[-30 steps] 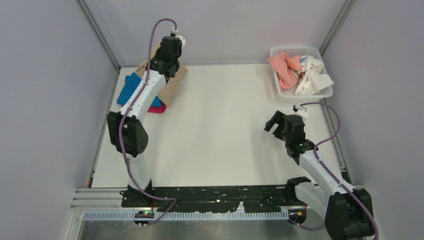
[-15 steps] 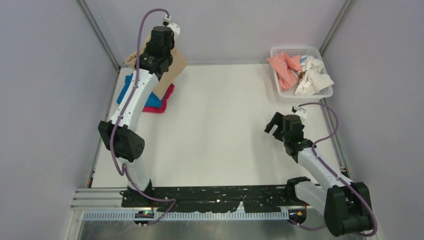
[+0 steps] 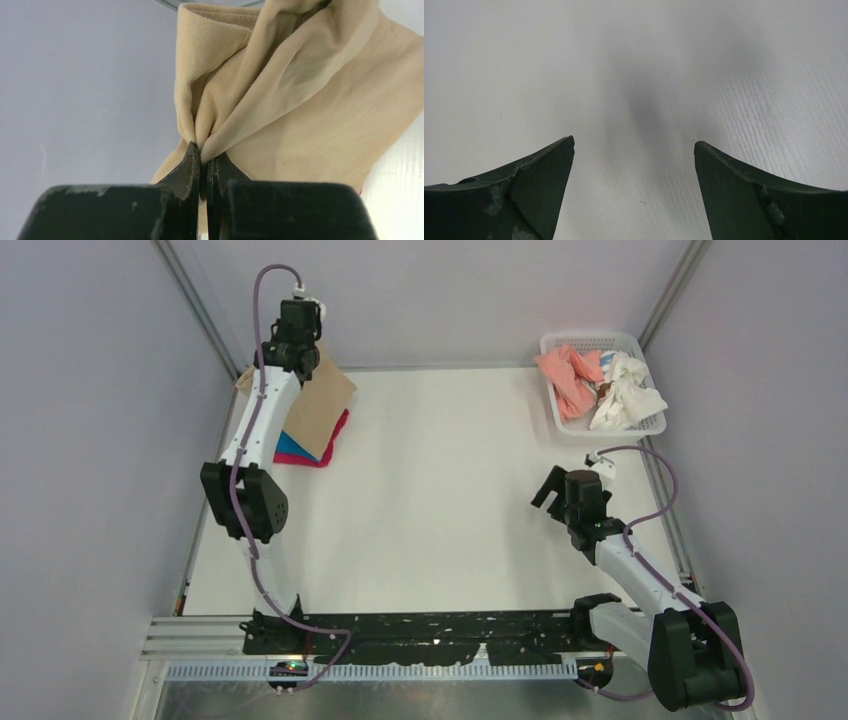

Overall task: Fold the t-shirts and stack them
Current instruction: Put the neatly folded tshirt into the corner of the board with the left arm

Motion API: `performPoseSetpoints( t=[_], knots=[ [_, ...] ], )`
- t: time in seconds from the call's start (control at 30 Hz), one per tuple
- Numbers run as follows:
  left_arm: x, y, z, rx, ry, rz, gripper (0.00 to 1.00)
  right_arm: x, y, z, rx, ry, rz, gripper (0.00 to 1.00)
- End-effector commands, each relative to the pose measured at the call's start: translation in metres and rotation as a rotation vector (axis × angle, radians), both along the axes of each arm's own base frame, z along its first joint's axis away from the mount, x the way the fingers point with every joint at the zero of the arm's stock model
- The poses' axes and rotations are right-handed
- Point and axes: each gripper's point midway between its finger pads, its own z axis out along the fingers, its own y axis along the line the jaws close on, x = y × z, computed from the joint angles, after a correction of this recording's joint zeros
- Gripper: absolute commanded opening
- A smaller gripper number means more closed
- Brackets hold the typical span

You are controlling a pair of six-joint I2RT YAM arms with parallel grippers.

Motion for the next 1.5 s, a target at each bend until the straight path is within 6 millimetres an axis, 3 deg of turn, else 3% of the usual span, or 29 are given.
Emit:
performPoseSetpoints(
  t=[0.0,0.17,0.33,0.8,0.9,0.97,1.0,1.1,1.13,1.17,1.37,1.47],
  knots=[
    [0.015,0.021,-0.017,-0.071,-0.001,0.054,0.00,0.015,-0.007,0.024,-0.026,-0.066,-0.036,0.95],
    [0.018,0.042,-0.038,-0.083,0.051,0.135,0.00,0.016,-0.008,0.023,-0.031,-0.060,-0.040,0.95],
    [0.018,0.058,-0.043,-0.022,0.064,0.194,0.00,0.016,-0.006,0.021,-0.029,-0.047,-0.030,0.95],
    [0.008,0.079,-0.071,-0.089,0.136,0.264,0.00,0.014,-0.008,0.036,-0.035,-0.100,-0.027,0.95],
    [0.007,0.080,-0.066,-0.104,0.128,0.283,0.16,0.015,-0.006,0.039,-0.028,-0.113,-0.017,0.95],
    [0.004,0.076,-0.058,-0.137,0.115,0.268,0.20,0.015,-0.003,0.042,-0.016,-0.124,-0.001,0.95],
    [0.002,0.072,-0.054,-0.158,0.108,0.256,0.28,0.015,-0.002,0.042,-0.012,-0.128,0.003,0.95],
    [-0.008,0.063,-0.034,-0.225,0.062,0.228,0.71,0.015,-0.002,0.046,-0.013,-0.143,0.000,0.95],
    [-0.012,0.058,-0.030,-0.254,0.052,0.217,0.90,0.015,-0.002,0.046,-0.011,-0.146,0.001,0.95],
    [-0.015,0.054,-0.023,-0.280,0.033,0.206,0.98,0.015,-0.001,0.048,-0.006,-0.152,0.006,0.95],
    [-0.033,0.020,0.015,-0.474,-0.071,0.100,1.00,0.016,0.003,0.054,0.010,-0.178,0.025,0.95],
    [-0.041,0.009,0.025,-0.514,-0.104,0.088,1.00,0.014,0.003,0.056,0.012,-0.190,0.027,0.95]
  ],
)
